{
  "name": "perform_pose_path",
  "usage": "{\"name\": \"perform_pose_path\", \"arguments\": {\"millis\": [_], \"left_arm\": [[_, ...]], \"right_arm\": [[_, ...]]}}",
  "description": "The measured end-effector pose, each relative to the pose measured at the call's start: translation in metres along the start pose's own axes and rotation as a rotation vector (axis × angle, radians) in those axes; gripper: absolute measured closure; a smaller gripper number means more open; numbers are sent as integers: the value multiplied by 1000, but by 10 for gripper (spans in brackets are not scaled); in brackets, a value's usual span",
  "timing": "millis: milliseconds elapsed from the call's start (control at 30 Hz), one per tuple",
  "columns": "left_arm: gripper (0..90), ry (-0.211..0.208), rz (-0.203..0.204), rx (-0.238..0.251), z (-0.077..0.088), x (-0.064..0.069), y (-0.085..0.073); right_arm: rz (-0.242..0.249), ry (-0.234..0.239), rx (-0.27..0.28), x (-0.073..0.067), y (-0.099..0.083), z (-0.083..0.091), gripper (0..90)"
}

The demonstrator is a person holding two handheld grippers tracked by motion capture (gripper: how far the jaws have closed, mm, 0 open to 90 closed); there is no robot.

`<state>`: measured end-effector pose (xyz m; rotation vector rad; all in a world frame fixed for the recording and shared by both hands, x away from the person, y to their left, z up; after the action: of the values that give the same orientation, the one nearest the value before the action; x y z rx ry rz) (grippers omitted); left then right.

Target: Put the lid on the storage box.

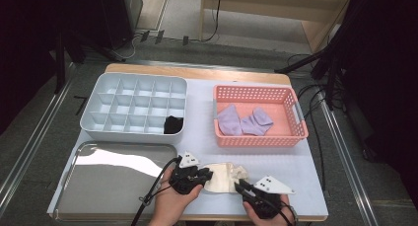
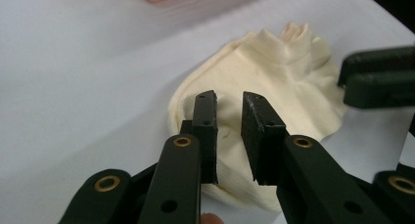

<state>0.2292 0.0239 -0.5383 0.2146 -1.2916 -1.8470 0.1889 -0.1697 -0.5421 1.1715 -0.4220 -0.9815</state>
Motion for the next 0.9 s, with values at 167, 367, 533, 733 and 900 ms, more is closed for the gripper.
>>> {"name": "perform_pose_path", "arguments": {"millis": [167,367,533,733,900], "left_arm": [[742,-21,-4,70,4,4,7],[747,-82,23,54,-6,12,6],[762,-62,-1,-1,-16,13,1],[852,-21,-13,-35,-23,12,-6],[876,-20,0,-35,-23,11,-6]], "right_arm": [[-81,-64,25,20,-4,0,606],[-131,-53,2,19,-9,-11,559],[-129,-38,14,14,-10,-14,605],[-99,-60,21,10,-10,-15,751],[-81,-70,73,9,-3,-9,812]]}}
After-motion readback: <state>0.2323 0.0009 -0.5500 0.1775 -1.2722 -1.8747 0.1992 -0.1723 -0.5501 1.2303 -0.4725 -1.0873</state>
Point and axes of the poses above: each handheld gripper's, and its own axes: z roughly backward along the jaws, y roughly out of its top, x roughly to its right, the point moved 5 cm from there along -z, roughly forward along the jaws, and after that the axes turned 13 degrees about x, right-handed, at the moved point
